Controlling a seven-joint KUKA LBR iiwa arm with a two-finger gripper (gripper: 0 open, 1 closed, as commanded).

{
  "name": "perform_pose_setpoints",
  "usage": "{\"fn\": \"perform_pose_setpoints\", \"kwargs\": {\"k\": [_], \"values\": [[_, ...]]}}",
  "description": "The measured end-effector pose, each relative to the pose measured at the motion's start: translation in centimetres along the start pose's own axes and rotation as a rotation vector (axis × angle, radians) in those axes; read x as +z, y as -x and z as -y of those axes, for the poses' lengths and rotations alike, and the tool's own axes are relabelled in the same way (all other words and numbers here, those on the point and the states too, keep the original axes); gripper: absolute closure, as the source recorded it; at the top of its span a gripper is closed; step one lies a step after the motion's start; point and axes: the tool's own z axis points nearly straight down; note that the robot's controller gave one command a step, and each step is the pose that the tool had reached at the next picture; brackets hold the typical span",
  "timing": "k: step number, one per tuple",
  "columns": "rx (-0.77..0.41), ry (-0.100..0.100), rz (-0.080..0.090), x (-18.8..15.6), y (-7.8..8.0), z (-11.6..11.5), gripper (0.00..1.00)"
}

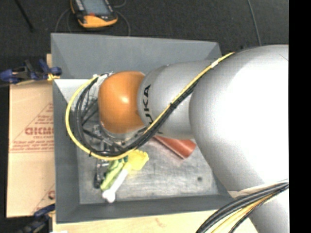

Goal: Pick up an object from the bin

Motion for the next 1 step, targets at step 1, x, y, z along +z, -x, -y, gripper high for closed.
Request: {"fn": "perform_pose_setpoints", "kwargs": {"k": [1], "values": [[-0.097,0.002,-0.006,0.35,-1.21,4.7,0.0]]}}
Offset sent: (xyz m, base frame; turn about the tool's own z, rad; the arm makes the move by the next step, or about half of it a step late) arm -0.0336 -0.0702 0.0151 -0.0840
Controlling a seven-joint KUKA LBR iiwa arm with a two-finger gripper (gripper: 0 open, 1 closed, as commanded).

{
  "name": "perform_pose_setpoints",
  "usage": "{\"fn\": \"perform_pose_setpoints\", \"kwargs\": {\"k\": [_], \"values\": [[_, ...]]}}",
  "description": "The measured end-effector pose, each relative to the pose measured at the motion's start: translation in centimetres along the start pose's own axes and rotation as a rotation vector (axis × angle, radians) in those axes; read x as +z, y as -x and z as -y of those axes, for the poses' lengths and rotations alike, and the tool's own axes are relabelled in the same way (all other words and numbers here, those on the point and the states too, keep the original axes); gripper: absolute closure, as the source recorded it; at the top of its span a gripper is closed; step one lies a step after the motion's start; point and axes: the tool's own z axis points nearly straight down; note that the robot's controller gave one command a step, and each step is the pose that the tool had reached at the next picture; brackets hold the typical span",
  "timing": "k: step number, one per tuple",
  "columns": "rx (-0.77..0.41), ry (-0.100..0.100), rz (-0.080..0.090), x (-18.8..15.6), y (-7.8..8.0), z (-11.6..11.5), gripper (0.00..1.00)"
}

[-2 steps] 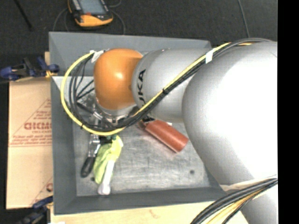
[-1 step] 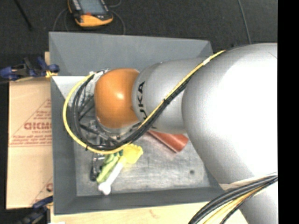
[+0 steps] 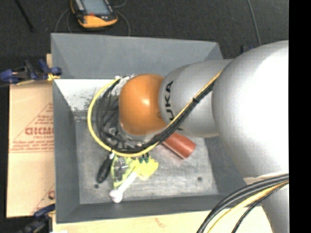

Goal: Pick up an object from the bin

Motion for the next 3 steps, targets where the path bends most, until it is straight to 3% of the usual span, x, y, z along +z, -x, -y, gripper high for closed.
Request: {"fn": "perform_pose_setpoints", "kwargs": {"k": [1,2,3], "values": [[0.043,-0.001,0.0,-0.1,-0.4,1.2,0.0],[0.029,-0.005,0.0,0.0,-1.5,0.5,0.0],[-0.193,-0.002,0.001,1.0,1.1,1.0,0.0]]}}
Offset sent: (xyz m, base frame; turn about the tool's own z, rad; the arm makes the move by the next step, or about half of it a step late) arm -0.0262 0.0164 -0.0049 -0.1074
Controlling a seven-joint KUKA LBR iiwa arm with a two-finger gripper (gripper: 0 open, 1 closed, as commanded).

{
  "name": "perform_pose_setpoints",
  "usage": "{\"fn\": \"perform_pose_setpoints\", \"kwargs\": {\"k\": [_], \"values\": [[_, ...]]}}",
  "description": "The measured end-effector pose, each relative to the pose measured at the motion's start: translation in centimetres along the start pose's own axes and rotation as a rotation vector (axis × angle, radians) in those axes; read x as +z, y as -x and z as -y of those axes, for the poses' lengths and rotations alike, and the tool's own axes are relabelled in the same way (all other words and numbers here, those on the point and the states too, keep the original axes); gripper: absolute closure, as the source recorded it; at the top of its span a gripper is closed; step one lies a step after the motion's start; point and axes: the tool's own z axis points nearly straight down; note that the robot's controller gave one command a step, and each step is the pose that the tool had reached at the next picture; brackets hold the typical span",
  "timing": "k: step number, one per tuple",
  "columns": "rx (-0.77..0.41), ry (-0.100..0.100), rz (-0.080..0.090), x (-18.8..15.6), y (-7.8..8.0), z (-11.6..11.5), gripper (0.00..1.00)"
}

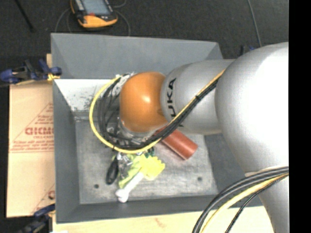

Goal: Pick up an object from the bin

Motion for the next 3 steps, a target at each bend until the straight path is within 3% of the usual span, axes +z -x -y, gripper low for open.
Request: {"fn": "perform_pose_setpoints", "kwargs": {"k": [1,2,3], "values": [[-0.034,-0.001,0.005,0.5,-2.0,1.2,0.0],[-0.068,-0.001,0.006,0.6,4.4,0.0,1.0],[-0.067,0.0,0.005,0.6,4.4,0.0,1.0]]}}
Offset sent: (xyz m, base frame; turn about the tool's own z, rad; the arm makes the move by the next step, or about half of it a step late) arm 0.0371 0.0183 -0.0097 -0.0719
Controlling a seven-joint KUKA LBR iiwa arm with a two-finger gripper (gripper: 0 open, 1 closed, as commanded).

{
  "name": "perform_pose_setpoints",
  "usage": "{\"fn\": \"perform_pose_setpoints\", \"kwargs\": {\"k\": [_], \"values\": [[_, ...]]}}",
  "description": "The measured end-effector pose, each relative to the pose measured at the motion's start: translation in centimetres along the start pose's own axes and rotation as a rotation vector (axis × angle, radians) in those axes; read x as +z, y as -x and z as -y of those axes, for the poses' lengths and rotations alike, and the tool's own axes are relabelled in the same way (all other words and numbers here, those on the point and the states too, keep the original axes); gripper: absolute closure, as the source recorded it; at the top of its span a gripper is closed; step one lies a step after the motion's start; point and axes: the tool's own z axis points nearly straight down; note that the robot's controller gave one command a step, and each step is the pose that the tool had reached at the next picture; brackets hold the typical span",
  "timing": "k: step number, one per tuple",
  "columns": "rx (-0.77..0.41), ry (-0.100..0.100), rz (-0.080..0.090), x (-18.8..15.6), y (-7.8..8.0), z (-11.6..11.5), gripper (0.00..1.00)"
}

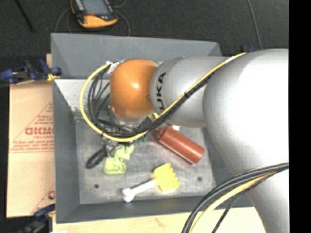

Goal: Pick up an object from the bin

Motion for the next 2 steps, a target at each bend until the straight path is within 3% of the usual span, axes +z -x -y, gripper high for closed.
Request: {"fn": "perform_pose_setpoints", "kwargs": {"k": [1,2], "values": [[-0.001,0.001,-0.003,-0.4,-0.2,-0.1,1.0],[-0.142,0.0,-0.007,-3.7,-2.3,-1.2,1.0]]}}
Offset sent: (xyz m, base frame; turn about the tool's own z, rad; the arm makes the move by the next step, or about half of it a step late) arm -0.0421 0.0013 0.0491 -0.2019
